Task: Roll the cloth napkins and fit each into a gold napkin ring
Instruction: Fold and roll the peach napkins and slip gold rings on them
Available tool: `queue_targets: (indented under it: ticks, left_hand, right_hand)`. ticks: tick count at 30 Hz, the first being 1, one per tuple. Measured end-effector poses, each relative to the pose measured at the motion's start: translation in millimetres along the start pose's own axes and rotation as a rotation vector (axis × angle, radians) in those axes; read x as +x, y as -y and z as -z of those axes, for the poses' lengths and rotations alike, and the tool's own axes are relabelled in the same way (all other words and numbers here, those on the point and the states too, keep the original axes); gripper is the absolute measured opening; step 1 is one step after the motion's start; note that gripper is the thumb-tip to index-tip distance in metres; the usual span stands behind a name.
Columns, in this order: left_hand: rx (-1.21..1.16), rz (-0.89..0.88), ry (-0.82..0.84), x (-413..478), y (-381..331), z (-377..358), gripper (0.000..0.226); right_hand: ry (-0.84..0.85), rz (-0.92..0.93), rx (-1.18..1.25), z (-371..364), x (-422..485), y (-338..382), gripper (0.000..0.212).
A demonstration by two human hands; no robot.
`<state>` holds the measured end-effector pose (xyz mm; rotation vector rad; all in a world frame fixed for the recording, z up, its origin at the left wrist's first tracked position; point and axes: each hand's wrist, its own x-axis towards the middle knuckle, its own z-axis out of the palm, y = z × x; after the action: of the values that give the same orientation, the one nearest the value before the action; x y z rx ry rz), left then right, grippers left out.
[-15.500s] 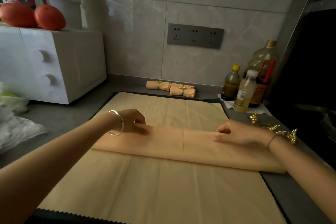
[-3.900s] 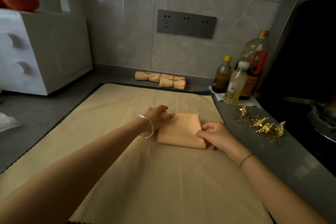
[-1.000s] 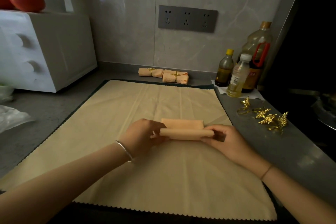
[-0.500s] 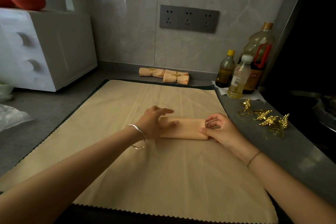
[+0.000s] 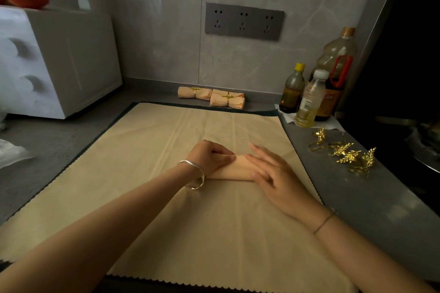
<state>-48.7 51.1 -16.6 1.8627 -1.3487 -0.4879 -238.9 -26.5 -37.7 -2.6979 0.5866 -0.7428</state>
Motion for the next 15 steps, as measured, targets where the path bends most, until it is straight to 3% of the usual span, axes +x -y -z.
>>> queue_targets:
  ticks: [3,5,8,11,13,15]
  left_hand:
    - [0.027,-0.020,-0.002,0.3,0.4,1.0,0.017]
    - [0.124,-0.067,0.006,-3.4,-1.9,3.2,0.022]
    - [0.458,-0.315,0.005,-16.6,-2.8,10.5,0.036]
    - [0.553,-0.557,0.033,-34.9,3.2,16.8,0.050]
    - [0.581,-0.588,0.109,-41.9,9.6,15.0,0.064]
    - [0.584,-0.556,0.164,-44.1,13.3,12.6,0.064]
  right_hand:
    - [0.246,-0.011,-0.087,-1.9,-2.6,4.0,0.079]
    - [0.320,-0.055,-0.115,-0.4,-3.3,2.9,0.091]
    - [0.357,-0.050,-0.128,0.2,-3.1,2.3,0.097]
    - [0.355,-0.032,-0.148,-0.7,-3.3,0.7,0.096]
    - [0.350,-0.018,-0.145,-1.6,-3.0,0.4,0.096]
    - [0.331,-0.001,-0.128,-1.2,-4.1,-0.8,0.093]
